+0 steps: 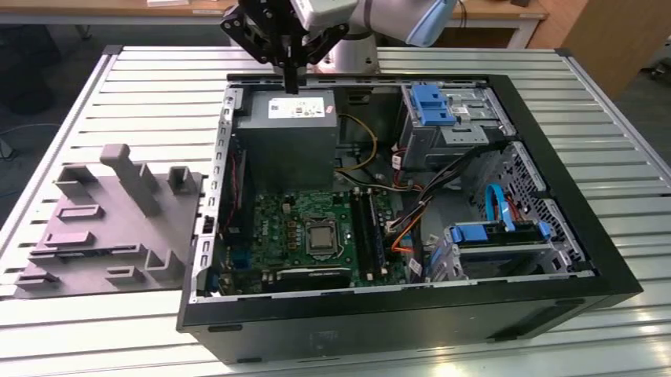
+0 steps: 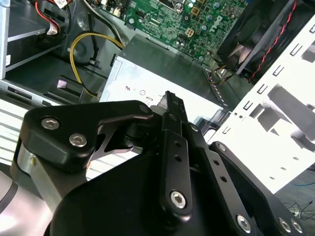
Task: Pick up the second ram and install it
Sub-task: 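Reach for the second ram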
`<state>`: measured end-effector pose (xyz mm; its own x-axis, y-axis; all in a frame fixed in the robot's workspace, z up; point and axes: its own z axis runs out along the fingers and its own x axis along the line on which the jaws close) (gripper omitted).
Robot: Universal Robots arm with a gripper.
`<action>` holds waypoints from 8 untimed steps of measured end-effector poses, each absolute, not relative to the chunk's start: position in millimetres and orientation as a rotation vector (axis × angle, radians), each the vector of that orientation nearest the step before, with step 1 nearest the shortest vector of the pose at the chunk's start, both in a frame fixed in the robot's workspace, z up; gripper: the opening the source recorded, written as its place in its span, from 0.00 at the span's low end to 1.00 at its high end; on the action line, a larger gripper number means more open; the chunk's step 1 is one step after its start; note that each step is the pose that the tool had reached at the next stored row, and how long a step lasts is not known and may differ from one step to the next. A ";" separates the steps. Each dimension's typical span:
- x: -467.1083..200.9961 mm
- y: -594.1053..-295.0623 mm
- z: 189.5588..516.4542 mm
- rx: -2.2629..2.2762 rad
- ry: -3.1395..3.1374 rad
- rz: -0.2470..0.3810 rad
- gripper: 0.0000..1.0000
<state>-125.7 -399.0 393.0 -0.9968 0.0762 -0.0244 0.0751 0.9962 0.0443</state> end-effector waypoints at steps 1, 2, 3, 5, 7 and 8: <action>-126.7 -398.9 393.0 0.118 3.112 0.068 0.11; -127.7 -399.0 393.0 0.118 3.112 0.068 0.11; -128.6 -398.9 393.0 0.118 3.112 0.068 0.11; -130.4 -399.0 392.9 0.118 3.112 0.068 0.11; -132.5 -399.0 392.9 0.118 3.113 0.068 0.11; -133.7 -399.0 392.8 0.118 3.113 0.068 0.11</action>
<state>-133.7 -399.0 392.8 -0.9968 0.0763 -0.0244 0.0751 0.9962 0.0444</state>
